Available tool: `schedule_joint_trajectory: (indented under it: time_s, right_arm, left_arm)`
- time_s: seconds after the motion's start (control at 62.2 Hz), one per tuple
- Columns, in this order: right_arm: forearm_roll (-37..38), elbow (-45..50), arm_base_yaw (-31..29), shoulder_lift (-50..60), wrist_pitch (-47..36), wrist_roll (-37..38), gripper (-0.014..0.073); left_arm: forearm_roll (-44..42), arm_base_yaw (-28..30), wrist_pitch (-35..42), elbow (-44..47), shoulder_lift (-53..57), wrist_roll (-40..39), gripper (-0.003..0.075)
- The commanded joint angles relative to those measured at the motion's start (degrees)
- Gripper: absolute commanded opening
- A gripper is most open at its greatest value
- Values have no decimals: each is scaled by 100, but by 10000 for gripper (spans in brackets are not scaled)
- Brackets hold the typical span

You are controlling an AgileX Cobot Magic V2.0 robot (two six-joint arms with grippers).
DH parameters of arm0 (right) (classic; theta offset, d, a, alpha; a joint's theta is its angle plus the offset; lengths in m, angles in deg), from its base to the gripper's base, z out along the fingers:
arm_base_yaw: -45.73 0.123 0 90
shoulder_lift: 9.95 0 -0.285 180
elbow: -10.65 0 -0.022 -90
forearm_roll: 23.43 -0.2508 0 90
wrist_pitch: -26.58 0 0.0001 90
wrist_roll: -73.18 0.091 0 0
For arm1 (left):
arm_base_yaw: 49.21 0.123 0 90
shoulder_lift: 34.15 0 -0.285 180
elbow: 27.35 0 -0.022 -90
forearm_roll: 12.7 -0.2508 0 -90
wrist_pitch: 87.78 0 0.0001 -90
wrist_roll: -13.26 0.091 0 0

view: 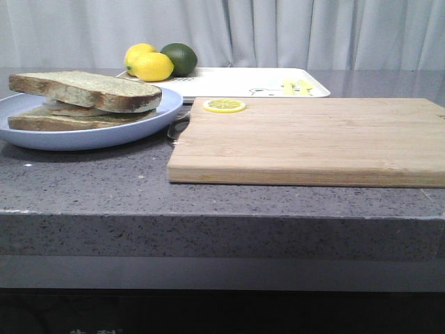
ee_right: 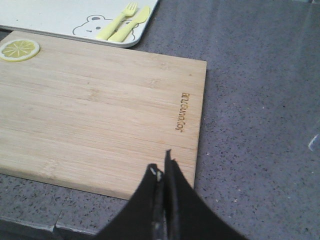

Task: Place bread and move sandwich to tray
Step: 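Open the right gripper and withdraw it from the plate, then grasp the rim of the light-blue plate with the left gripper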

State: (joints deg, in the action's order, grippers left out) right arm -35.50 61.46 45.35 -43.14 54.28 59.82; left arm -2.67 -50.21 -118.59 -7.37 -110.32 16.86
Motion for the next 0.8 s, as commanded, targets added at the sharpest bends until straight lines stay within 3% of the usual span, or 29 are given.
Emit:
schedule_joint_trajectory:
  time_s: [0.0, 0.306, 0.788]
  right_arm:
    - [-48, -143, 7, -10, -487, -12, -109]
    - [-48, -143, 7, -10, -487, -12, -109]
    - [-48, -135, 7, -10, -511, -12, -109]
  left_arm:
    - [40, 6, -196, -718, -554, -49, 440]
    - [40, -4, -750, -1729, -2105, -49, 440]
    - [50, -152, -739, -1799, -2638, -38, 414]
